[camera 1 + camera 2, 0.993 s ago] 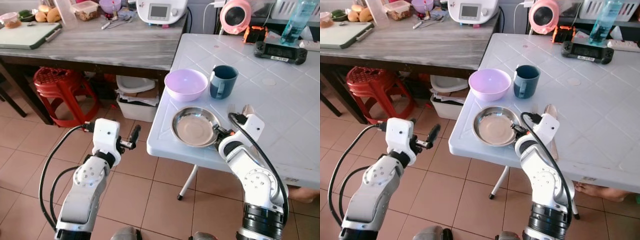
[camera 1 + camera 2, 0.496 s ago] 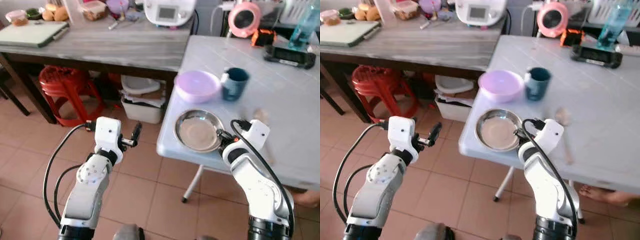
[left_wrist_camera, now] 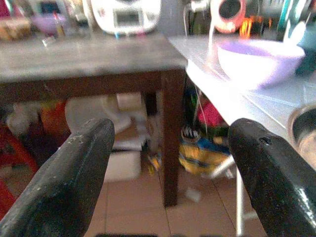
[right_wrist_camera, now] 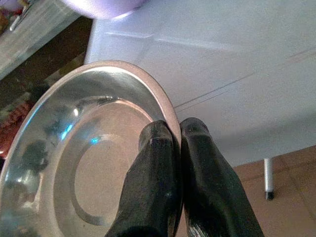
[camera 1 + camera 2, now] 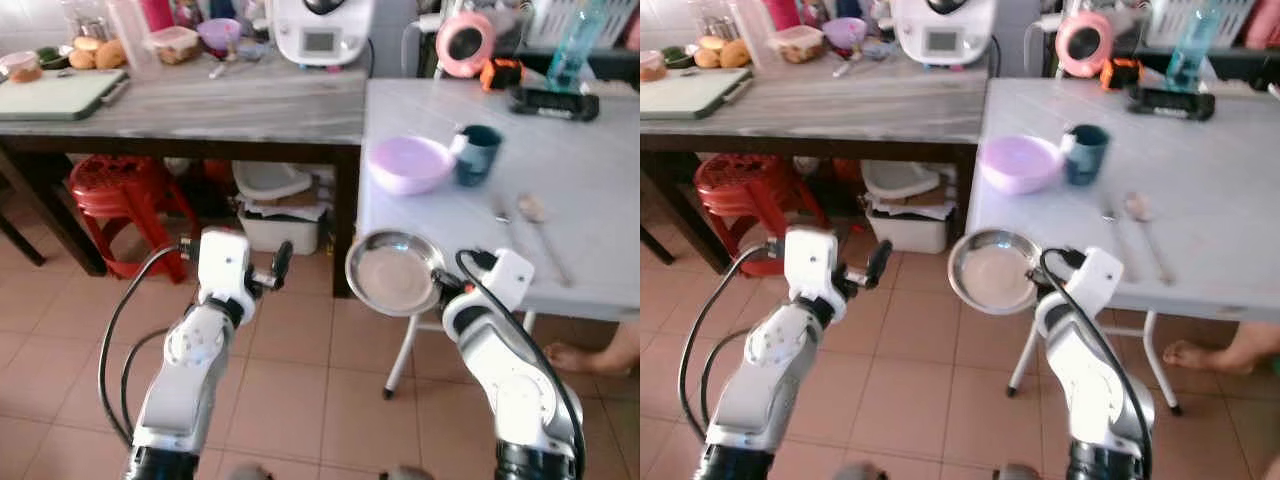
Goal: Setting the table
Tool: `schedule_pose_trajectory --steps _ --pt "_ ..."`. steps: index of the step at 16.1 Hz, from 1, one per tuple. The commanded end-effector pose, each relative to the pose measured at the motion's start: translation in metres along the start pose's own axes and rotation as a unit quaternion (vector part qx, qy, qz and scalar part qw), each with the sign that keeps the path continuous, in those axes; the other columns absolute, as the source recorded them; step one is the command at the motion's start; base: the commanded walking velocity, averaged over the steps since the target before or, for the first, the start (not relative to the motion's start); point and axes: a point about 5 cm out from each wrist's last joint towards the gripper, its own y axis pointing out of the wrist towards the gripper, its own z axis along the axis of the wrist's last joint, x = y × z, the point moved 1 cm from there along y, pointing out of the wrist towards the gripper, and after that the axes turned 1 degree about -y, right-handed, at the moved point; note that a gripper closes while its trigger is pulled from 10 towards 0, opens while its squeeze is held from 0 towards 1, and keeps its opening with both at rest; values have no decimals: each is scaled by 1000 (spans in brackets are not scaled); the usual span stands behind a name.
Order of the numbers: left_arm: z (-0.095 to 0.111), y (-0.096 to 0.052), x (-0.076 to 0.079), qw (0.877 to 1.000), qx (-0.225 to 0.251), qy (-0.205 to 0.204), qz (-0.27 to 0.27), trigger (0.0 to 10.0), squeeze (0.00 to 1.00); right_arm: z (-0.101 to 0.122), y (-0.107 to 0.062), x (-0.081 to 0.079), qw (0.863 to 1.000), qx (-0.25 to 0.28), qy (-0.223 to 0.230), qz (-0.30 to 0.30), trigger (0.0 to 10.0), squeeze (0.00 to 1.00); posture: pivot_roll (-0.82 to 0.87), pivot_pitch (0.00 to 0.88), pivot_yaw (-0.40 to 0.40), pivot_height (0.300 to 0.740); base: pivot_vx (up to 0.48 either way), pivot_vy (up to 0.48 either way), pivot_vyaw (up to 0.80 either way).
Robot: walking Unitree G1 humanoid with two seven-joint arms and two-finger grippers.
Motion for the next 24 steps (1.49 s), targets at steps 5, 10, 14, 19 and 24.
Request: schedule_pose_trajectory --steps 5,10,14,19,24 --pt "0 2 -4 1000 0 -3 3 10000 0 14 -1 -17 996 54 -59 34 10000 0 -58 0 34 740 467 0 0" --pt "0 1 -4 1000 5 4 1 10000 0 15 -1 -18 995 68 -68 35 10000 0 -58 0 36 740 480 0 0" --pt "0 2 -4 1000 7 0 4 10000 0 18 -1 -20 993 81 -75 42 10000 0 -61 0 33 740 478 0 0" --pt "-6 0 -6 1000 -5 -3 15 10000 0 15 -3 -20 992 81 -83 44 10000 0 -58 0 28 740 295 277 0" --pt "-2 0 -6 1000 8 22 8 10000 0 18 -2 -23 990 94 -89 47 10000 0 -54 0 35 740 239 381 0"
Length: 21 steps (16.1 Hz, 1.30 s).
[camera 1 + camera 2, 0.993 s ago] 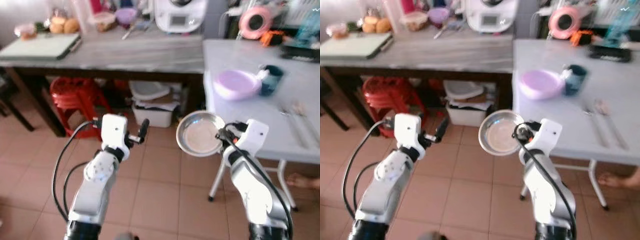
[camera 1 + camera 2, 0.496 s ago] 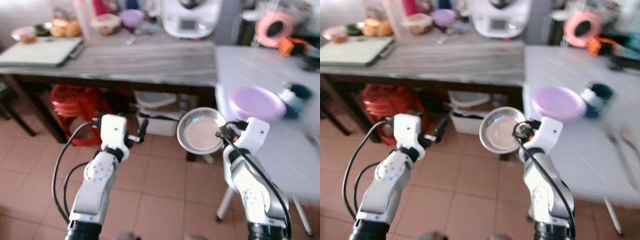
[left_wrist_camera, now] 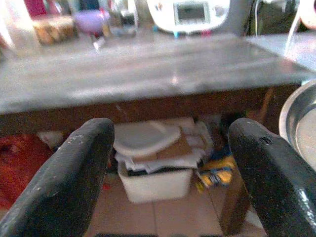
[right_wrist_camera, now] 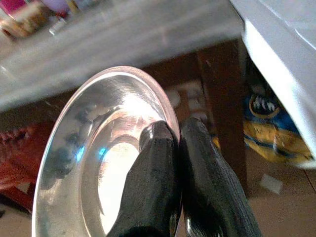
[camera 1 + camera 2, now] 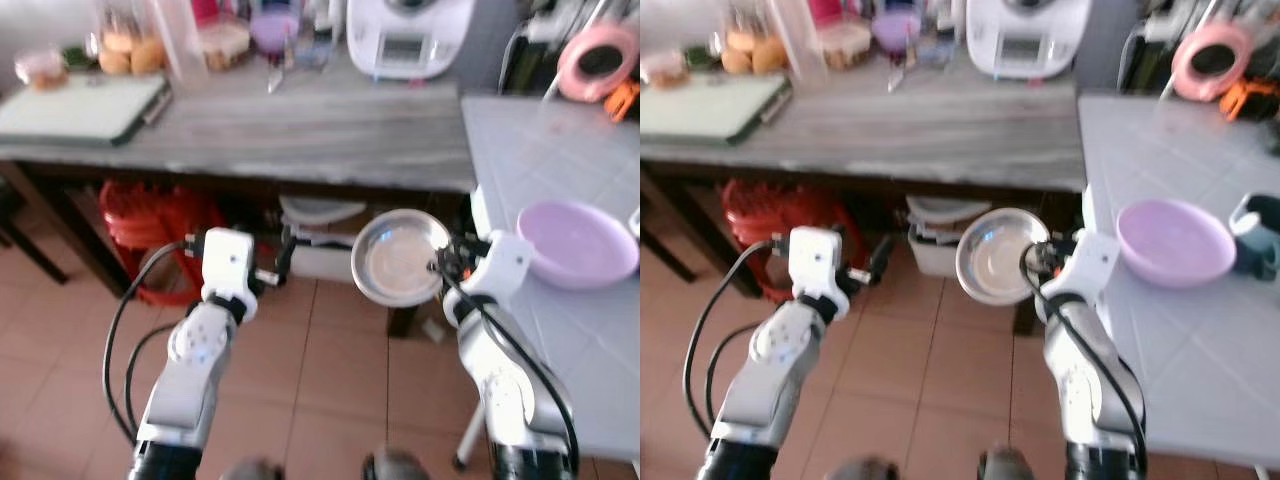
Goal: Setting the table
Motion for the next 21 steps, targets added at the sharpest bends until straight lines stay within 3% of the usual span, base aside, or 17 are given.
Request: schedule_pose_trajectory --steps 1,7,21 --pt "3 -2 -9 1000 6 8 7 10000 0 5 -1 -12 1000 16 3 20 10000 0 -54 0 36 740 368 307 0" --pt "6 -3 -4 999 19 27 -3 10000 0 9 0 -12 999 33 -7 18 10000 0 -53 0 39 740 424 155 0" --pt "6 -2 -2 1000 20 16 -4 10000 0 16 5 -10 998 61 -16 7 10000 0 -51 0 43 740 480 0 0"
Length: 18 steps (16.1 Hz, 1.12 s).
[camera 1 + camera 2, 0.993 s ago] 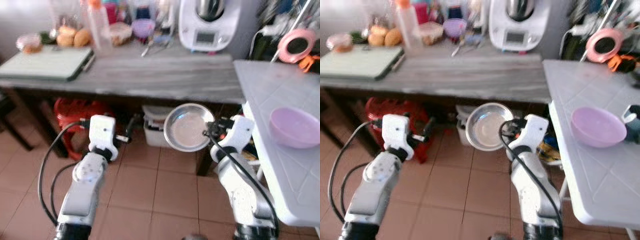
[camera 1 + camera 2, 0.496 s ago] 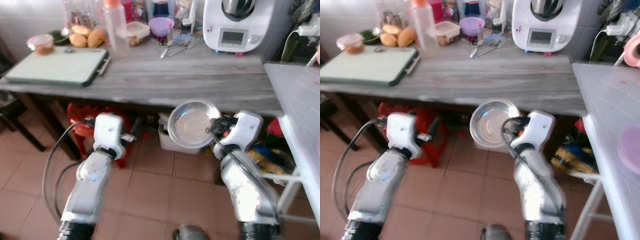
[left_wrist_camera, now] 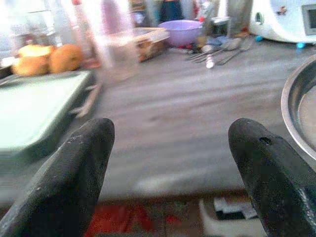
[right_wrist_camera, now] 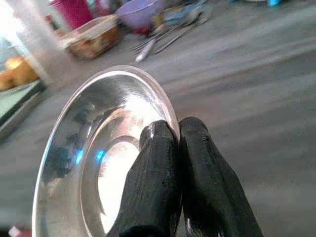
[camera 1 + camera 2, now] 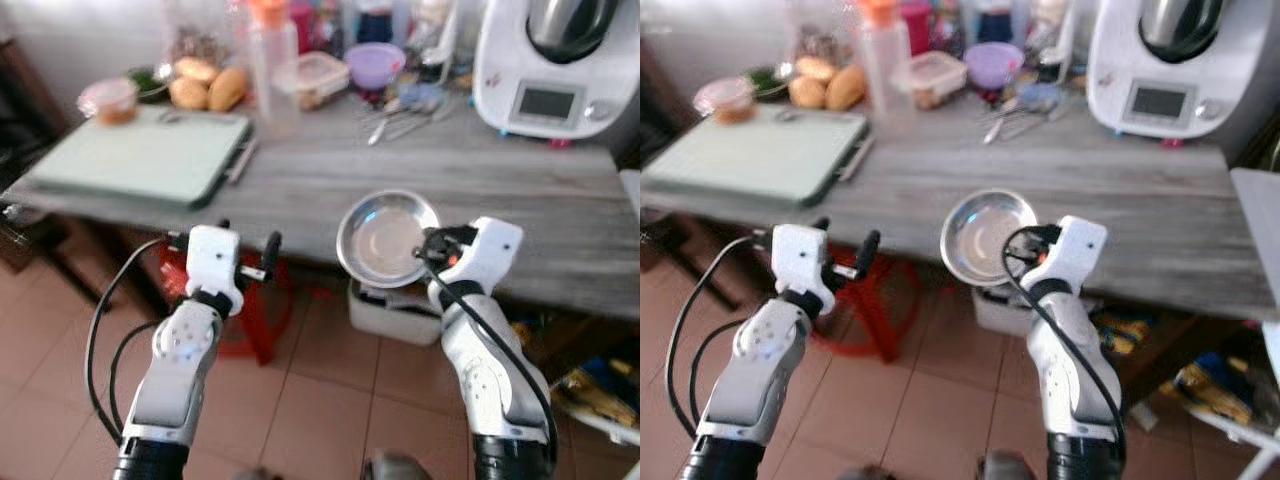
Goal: Setting the table
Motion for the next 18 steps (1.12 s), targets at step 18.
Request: schedule_pose_trajectory --steps 18 --pt "-27 -28 -26 991 -127 38 7 10000 0 -29 6 24 990 -91 62 -84 10000 0 -35 0 45 740 27 0 0"
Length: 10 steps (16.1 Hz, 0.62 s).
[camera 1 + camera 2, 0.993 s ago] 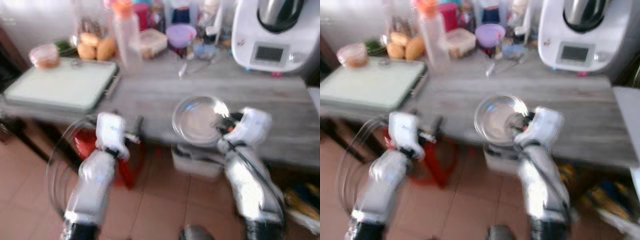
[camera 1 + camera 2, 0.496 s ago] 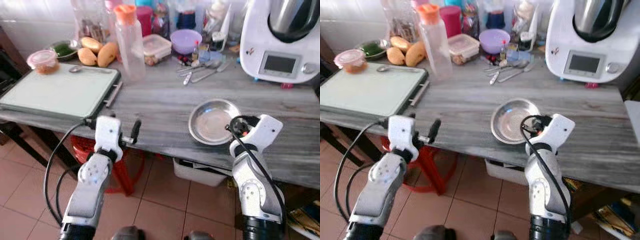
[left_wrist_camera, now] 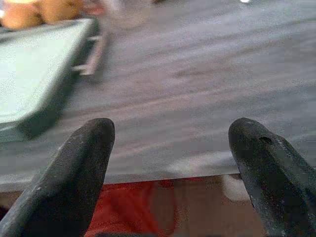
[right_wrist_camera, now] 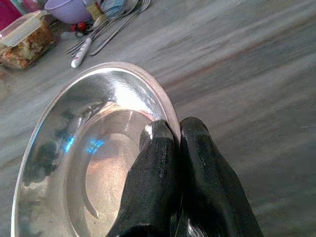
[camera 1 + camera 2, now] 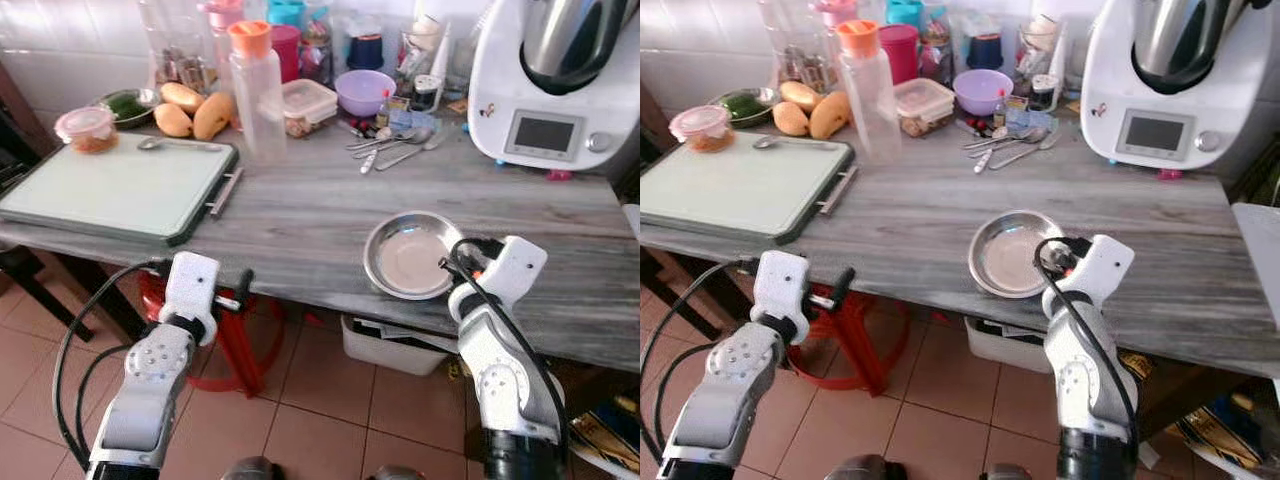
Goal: Setting the table
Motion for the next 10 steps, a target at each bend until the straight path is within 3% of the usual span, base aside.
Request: schedule_pose_trajectory --steps 1,10 --pt "2 -2 3 1000 0 1 -12 10000 0 -11 2 0 1000 -31 3 -3 10000 0 -34 0 46 740 0 0 0" --pt "15 0 16 998 48 -29 -19 10000 0 -19 16 -14 998 -64 -16 25 10000 0 -26 0 45 740 0 0 0"
